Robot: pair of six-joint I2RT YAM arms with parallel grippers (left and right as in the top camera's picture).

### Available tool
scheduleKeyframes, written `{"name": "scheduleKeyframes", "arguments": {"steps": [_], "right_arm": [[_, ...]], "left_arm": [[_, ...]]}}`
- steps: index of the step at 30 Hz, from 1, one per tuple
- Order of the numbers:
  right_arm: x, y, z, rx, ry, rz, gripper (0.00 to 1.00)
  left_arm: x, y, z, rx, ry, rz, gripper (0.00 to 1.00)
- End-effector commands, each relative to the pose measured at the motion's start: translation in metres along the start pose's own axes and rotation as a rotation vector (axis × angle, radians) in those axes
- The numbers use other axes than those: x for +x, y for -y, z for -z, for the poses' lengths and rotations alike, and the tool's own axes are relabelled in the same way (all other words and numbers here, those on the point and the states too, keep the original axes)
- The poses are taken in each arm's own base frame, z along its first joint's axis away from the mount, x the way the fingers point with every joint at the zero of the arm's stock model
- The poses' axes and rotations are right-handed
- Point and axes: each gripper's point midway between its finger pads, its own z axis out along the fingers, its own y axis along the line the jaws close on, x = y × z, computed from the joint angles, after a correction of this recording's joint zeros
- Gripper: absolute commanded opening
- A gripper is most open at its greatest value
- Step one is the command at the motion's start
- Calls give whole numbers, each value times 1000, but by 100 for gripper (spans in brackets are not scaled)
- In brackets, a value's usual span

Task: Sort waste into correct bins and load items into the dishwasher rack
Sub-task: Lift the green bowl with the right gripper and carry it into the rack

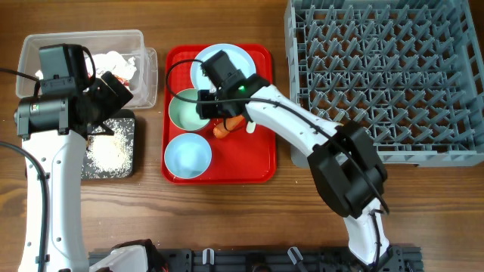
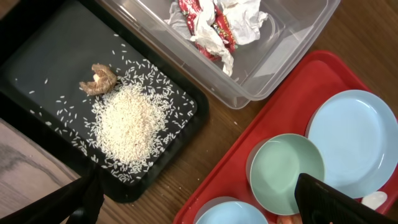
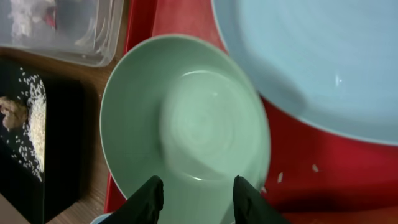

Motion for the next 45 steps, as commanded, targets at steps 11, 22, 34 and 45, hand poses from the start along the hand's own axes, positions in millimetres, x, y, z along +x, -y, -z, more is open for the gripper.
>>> {"name": "scheduleKeyframes", "arguments": {"steps": [11,22,34,45], "right_arm": [[-21,41,19,259,144,-32,48],[-1,39,-8,254,81,-10,35],[5,44,-15,238,38,1,4],[-133,126,307,866,860,-37,4]], "left_arm": [[4,-5,4,-12,-14,20,100],[2,-4,4,-7,-7,21,100],[2,-4,4,-7,-7,21,100],[2,-4,4,-7,-7,21,100]]}}
